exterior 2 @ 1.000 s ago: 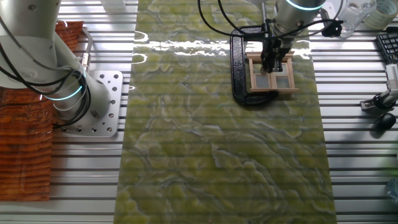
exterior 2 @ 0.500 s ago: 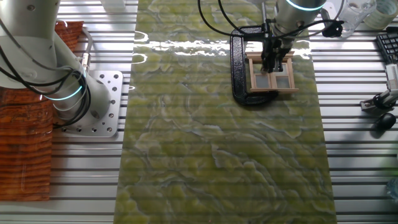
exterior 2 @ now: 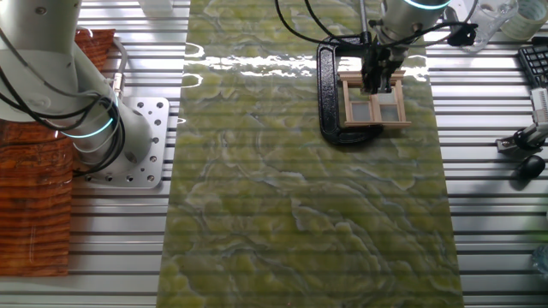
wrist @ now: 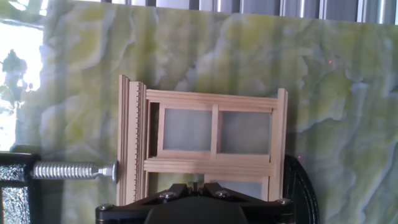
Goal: Open a sliding window
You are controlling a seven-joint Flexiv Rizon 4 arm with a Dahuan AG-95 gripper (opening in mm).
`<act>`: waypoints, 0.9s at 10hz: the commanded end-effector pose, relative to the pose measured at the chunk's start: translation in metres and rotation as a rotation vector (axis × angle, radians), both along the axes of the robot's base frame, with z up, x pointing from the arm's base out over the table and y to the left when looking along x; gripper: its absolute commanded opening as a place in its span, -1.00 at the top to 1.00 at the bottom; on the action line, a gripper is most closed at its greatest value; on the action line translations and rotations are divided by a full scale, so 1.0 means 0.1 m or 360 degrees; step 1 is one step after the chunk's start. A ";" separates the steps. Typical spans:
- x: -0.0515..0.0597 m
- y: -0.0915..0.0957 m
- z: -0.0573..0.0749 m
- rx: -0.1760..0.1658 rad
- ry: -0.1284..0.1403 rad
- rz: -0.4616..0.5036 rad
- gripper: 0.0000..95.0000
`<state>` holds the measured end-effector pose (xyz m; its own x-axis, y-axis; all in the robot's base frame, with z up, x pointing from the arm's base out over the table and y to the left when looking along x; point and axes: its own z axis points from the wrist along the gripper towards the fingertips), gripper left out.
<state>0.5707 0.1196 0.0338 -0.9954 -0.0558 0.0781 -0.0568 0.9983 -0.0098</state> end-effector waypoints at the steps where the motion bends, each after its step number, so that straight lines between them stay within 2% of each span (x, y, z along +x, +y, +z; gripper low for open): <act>1: 0.03 0.03 0.05 -0.0004 -0.0001 -0.0009 1.00; 3: 0.05 0.06 0.13 -0.0014 -0.0008 -0.0018 1.00; 9: 0.05 0.06 0.23 -0.0012 -0.0017 0.0006 1.00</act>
<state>0.5766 0.1254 0.0572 -0.9959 -0.0600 0.0675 -0.0613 0.9980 -0.0171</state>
